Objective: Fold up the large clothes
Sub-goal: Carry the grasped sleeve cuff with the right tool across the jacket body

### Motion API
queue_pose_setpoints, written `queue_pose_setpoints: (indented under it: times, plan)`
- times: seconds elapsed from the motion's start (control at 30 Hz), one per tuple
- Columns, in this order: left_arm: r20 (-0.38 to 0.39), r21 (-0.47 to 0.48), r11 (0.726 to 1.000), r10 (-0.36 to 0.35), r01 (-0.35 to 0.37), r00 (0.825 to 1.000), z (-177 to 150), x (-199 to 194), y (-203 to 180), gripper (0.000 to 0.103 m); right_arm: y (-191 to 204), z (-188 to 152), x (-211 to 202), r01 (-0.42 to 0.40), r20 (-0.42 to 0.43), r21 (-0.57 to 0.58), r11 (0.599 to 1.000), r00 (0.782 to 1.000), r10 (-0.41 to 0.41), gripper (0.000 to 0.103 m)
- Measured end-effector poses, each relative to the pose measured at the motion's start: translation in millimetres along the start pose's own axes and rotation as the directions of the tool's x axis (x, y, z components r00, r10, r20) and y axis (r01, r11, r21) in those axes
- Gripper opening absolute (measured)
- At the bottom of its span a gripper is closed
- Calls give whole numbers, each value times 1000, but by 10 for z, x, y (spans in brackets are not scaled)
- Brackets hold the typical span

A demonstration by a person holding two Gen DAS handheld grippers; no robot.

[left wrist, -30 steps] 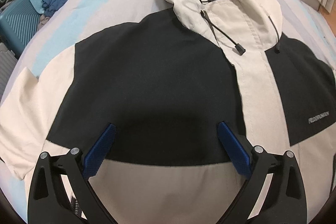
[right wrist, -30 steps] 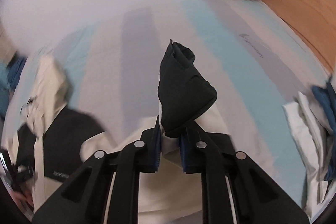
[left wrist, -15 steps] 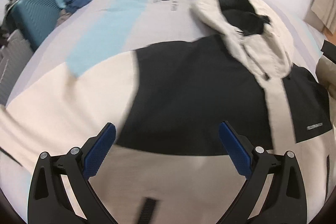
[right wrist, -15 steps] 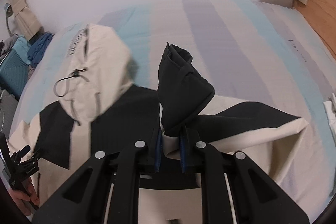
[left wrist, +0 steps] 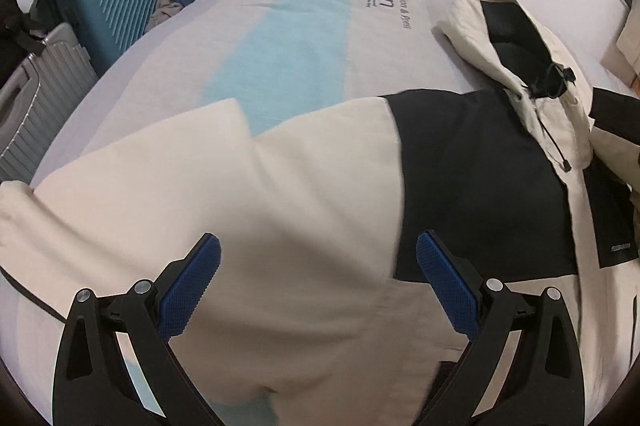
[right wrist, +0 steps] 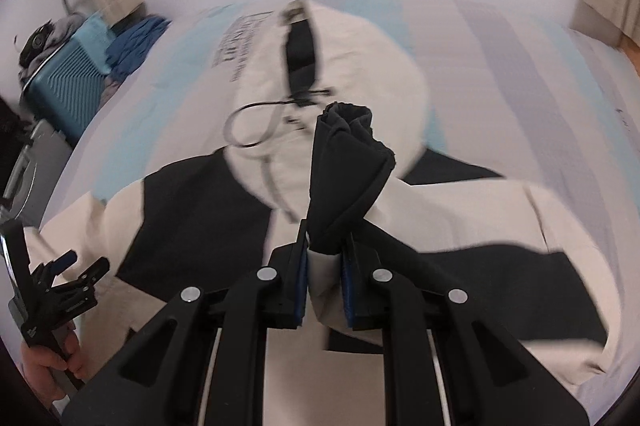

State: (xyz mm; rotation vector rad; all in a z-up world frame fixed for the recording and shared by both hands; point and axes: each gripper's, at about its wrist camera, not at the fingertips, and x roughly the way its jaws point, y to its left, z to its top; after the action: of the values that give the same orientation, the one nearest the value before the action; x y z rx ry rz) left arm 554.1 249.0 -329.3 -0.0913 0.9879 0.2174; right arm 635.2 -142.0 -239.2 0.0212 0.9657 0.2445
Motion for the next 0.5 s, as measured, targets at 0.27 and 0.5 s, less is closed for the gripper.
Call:
queue_pose_setpoints:
  times: [0.27,0.5]
  plan:
    - [-3,-13,1000,-8,8,1000,36,44,418,96,685,-19,261,-41,-20,-49,998,999,40,13]
    - [-22,-60,998,-25,23,999,-34,96,750,96,1322,-115,461,-72,-51,-105,992,996,67,13]
